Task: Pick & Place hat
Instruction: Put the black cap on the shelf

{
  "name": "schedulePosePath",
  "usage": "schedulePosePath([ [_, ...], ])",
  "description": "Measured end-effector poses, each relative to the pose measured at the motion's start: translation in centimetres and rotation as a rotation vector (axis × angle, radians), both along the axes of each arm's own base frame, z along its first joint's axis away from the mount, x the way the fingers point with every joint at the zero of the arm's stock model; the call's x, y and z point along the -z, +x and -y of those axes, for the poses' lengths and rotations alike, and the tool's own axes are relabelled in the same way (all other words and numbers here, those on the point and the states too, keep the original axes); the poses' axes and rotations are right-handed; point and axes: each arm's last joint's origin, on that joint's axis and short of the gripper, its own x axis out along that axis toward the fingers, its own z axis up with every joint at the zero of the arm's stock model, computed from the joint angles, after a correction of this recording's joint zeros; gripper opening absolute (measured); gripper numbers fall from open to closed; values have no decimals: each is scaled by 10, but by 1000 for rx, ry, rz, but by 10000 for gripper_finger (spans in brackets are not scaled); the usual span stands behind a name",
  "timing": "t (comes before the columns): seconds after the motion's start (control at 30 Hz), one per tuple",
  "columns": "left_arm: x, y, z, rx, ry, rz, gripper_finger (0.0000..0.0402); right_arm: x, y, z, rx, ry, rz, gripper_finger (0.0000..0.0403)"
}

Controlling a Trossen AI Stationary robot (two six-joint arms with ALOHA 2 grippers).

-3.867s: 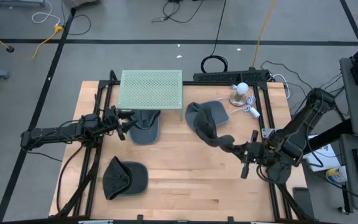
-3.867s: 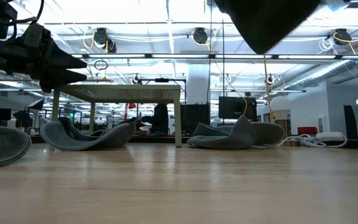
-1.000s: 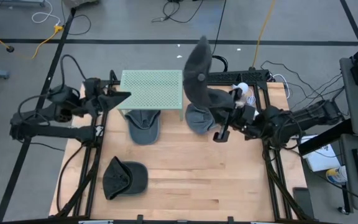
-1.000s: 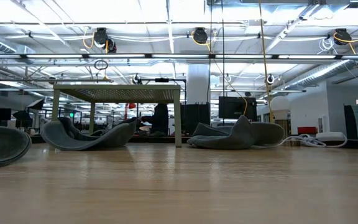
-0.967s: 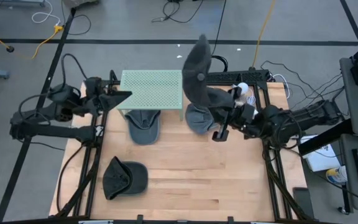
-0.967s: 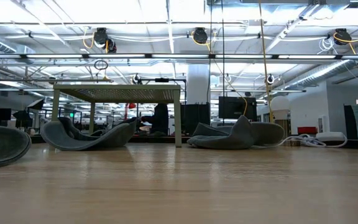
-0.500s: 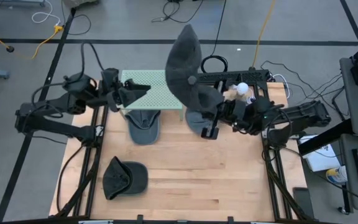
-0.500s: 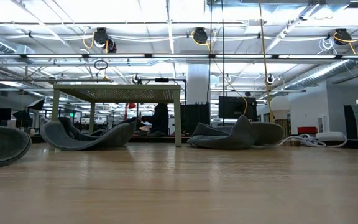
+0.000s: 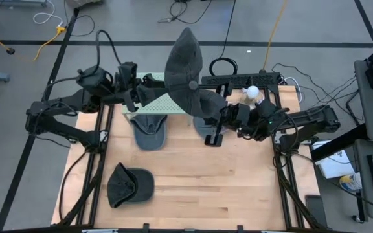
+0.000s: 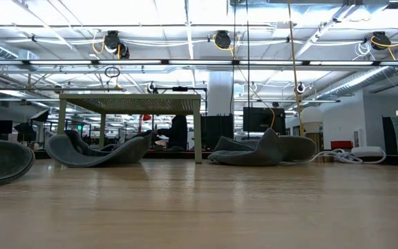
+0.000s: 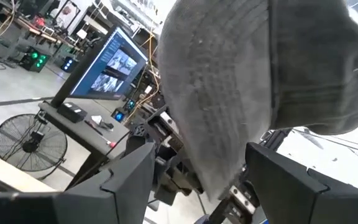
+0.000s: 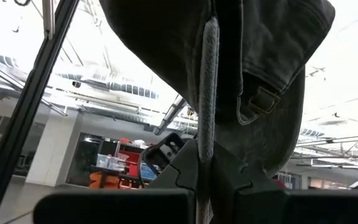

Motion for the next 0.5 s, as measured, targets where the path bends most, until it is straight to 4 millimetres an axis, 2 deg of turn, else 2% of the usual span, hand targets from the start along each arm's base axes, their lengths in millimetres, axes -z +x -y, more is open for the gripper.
schedulePosePath([
  [0.2, -1, 15, 0, 83, -22, 72, 257, 1, 0, 0, -5, 6, -6, 8],
  [0.5, -3, 14, 1, 150, -71, 86, 257, 1, 0, 0, 11, -14, -10, 8],
])
